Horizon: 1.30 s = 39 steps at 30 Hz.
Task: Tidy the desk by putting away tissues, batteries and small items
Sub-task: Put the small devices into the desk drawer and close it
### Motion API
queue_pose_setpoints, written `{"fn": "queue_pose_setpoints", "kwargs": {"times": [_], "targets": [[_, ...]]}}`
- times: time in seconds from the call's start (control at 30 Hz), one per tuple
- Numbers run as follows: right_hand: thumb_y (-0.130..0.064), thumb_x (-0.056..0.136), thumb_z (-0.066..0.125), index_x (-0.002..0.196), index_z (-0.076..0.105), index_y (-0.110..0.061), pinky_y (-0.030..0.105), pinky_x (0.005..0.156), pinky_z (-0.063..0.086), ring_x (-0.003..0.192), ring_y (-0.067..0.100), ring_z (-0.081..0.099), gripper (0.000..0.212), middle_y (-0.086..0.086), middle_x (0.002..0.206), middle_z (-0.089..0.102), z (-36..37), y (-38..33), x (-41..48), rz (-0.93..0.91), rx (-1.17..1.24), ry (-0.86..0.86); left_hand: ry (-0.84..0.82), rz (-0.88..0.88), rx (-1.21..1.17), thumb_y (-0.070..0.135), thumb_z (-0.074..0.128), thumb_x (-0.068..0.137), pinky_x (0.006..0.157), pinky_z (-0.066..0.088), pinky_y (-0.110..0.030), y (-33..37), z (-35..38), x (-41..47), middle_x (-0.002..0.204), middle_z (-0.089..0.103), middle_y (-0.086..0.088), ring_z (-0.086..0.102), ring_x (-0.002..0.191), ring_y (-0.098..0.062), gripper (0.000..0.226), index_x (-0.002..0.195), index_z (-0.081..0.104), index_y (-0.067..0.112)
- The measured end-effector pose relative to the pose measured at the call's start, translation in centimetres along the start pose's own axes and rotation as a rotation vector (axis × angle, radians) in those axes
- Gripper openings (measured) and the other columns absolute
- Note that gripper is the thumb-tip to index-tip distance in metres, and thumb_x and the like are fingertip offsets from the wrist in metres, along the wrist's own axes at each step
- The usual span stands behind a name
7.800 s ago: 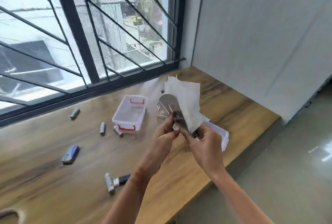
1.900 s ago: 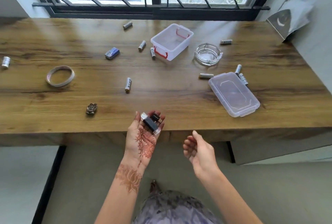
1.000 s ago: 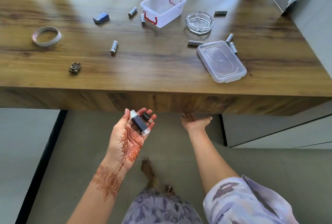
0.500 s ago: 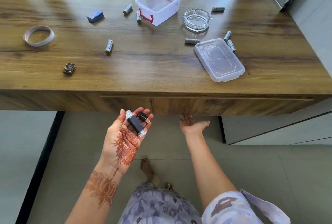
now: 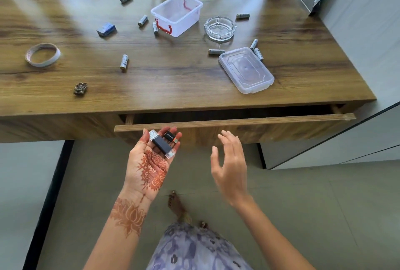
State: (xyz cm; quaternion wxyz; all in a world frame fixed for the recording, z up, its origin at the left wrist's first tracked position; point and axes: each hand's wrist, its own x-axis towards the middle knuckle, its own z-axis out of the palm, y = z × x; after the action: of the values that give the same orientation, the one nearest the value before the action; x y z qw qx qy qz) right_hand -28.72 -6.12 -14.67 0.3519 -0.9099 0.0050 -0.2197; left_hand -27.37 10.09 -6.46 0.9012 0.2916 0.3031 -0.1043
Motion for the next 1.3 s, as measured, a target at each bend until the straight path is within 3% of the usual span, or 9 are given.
{"fn": "queue_pose_setpoints", "kwargs": {"times": [0.03, 0.1, 0.2, 0.27, 0.4, 0.6, 0.93, 1.17, 1.3], "targets": [[-0.022, 0.089, 0.048, 0.123, 0.052, -0.001, 0.031, 0.113, 0.025, 0.128, 0.023, 0.042, 0.039, 0.012, 0.130, 0.053, 0.6, 0.7, 0.5, -0.144, -0.122, -0.037, -0.002, -0.003, 0.001, 0.036, 0.038, 0.096, 0.089, 0.051, -0.041, -0.1, 0.0, -0.2, 0.108, 0.066, -0.016, 0.057, 0.115, -0.032, 0.046, 0.121, 0.053, 0.000], [-0.031, 0.089, 0.046, 0.132, 0.043, -0.001, 0.040, 0.115, 0.018, 0.135, 0.027, 0.033, 0.053, 0.016, 0.140, 0.044, 1.7, 1.6, 2.0, -0.247, -0.322, -0.129, -0.008, -0.007, -0.003, 0.036, 0.038, 0.096, 0.088, 0.052, -0.041, -0.2, 0.2, -0.5, 0.111, 0.064, -0.017, 0.057, 0.116, -0.032, 0.047, 0.120, 0.053, -0.001], [-0.044, 0.088, 0.042, 0.134, 0.042, 0.000, 0.043, 0.115, 0.019, 0.132, 0.029, 0.040, 0.063, 0.016, 0.137, 0.049, 2.7, 2.1, 4.2, -0.304, -0.523, -0.263, -0.019, -0.005, -0.010, 0.036, 0.038, 0.096, 0.086, 0.052, -0.041, -0.2, 0.3, -1.1, 0.111, 0.064, -0.017, 0.056, 0.116, -0.031, 0.045, 0.115, 0.056, -0.001], [-0.046, 0.085, 0.050, 0.132, 0.045, 0.000, 0.044, 0.111, 0.021, 0.126, 0.030, 0.047, 0.066, 0.016, 0.131, 0.054, 3.0, 2.2, 4.8, -0.320, -0.574, -0.285, -0.024, -0.003, -0.021, 0.036, 0.038, 0.096, 0.087, 0.051, -0.042, -0.1, 0.2, -1.5, 0.113, 0.063, -0.018, 0.056, 0.117, -0.032, 0.046, 0.118, 0.054, -0.001], [-0.047, 0.077, 0.064, 0.128, 0.049, 0.002, 0.043, 0.110, 0.023, 0.122, 0.032, 0.050, 0.072, 0.019, 0.127, 0.057, 3.1, 1.4, 4.4, -0.251, -0.548, -0.234, -0.026, 0.007, -0.049, 0.036, 0.037, 0.097, 0.087, 0.051, -0.042, -0.4, 0.1, -2.4, 0.109, 0.062, -0.018, 0.054, 0.118, -0.032, 0.045, 0.112, 0.056, -0.002], [-0.049, 0.080, 0.062, 0.128, 0.049, 0.002, 0.039, 0.111, 0.017, 0.125, 0.033, 0.047, 0.071, 0.019, 0.129, 0.054, 2.3, 0.0, 3.4, -0.169, -0.477, -0.271, -0.026, 0.016, -0.051, 0.037, 0.037, 0.097, 0.086, 0.051, -0.042, -1.5, -0.5, -4.3, 0.109, 0.064, -0.015, 0.056, 0.117, -0.030, 0.043, 0.108, 0.058, 0.000], [-0.045, 0.077, 0.066, 0.121, 0.056, -0.001, 0.041, 0.108, 0.030, 0.115, 0.028, 0.056, 0.064, 0.014, 0.118, 0.062, -0.8, -0.6, -3.2, -0.199, -0.488, -0.242, -0.039, -0.003, -0.035, 0.037, 0.039, 0.096, 0.088, 0.051, -0.041, -2.2, -1.8, -6.9, 0.118, 0.062, -0.017, 0.058, 0.114, -0.030, 0.047, 0.121, 0.053, 0.000], [-0.044, 0.075, 0.068, 0.118, 0.058, 0.000, 0.040, 0.105, 0.033, 0.113, 0.028, 0.058, 0.062, 0.014, 0.115, 0.064, -3.3, -1.8, -8.6, -0.161, -0.492, -0.242, -0.040, -0.020, -0.036, 0.038, 0.039, 0.095, 0.095, 0.046, -0.046, -3.1, -4.9, -9.9, 0.112, 0.065, -0.018, 0.061, 0.111, -0.031, 0.046, 0.117, 0.056, 0.000], [-0.046, 0.080, 0.057, 0.118, 0.058, 0.000, 0.041, 0.105, 0.034, 0.112, 0.027, 0.059, 0.059, 0.014, 0.115, 0.064, -4.9, -2.3, -11.8, -0.158, -0.494, -0.246, -0.038, -0.036, -0.054, 0.037, 0.039, 0.095, 0.094, 0.046, -0.047, -3.9, -6.6, -11.4, 0.103, 0.068, -0.017, 0.063, 0.108, -0.031, 0.046, 0.114, 0.056, -0.001]]}}
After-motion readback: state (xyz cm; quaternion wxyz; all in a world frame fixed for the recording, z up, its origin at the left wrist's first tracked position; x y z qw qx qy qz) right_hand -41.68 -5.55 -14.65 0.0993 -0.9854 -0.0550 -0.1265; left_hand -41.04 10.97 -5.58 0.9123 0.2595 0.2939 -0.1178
